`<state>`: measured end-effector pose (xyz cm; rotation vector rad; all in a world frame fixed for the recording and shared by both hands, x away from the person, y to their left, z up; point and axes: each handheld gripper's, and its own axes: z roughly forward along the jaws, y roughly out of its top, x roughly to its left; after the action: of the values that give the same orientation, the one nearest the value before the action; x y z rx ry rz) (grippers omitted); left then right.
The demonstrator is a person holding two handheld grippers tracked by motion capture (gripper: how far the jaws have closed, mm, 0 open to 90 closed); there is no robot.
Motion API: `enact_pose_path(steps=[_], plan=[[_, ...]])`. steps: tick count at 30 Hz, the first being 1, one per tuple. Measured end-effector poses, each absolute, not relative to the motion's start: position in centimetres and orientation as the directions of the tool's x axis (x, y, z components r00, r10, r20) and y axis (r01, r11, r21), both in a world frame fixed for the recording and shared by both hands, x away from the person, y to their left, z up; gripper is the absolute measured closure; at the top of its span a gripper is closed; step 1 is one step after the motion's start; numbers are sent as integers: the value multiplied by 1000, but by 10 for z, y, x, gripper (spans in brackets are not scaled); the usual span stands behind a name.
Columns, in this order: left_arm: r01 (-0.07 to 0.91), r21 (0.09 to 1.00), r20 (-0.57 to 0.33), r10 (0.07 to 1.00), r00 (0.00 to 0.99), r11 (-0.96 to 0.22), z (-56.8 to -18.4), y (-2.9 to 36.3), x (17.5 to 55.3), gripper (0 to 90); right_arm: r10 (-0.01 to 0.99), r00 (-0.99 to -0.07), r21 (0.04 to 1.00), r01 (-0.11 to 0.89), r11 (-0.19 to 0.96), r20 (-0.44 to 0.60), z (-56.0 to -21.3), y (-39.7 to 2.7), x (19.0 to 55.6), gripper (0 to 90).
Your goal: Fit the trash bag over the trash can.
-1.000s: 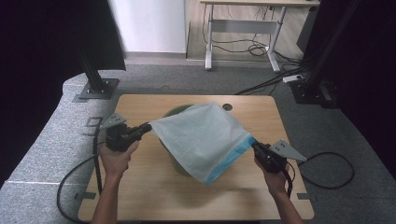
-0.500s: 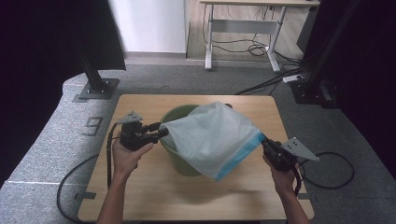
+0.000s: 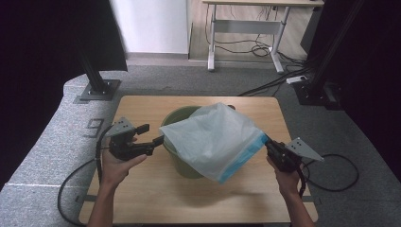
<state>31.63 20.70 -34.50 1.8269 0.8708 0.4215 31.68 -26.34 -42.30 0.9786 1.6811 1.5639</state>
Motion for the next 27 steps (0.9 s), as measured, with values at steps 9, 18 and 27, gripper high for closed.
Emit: enact_pose_path(steps=[9,18,27], plan=[[344,897,-73,673,736,-278,-345,166,308,267,810,-586,996,82,29,24,-418,-243,311,885],[353,880,-75,641,764,-317,-356,143,305,261,767,-642,996,66,58,-2,-411,-223,303,885],[381,880,-91,686,721,-284,-363,139,308,258,754,-657,996,62,69,-11,-410,-215,303,885]])
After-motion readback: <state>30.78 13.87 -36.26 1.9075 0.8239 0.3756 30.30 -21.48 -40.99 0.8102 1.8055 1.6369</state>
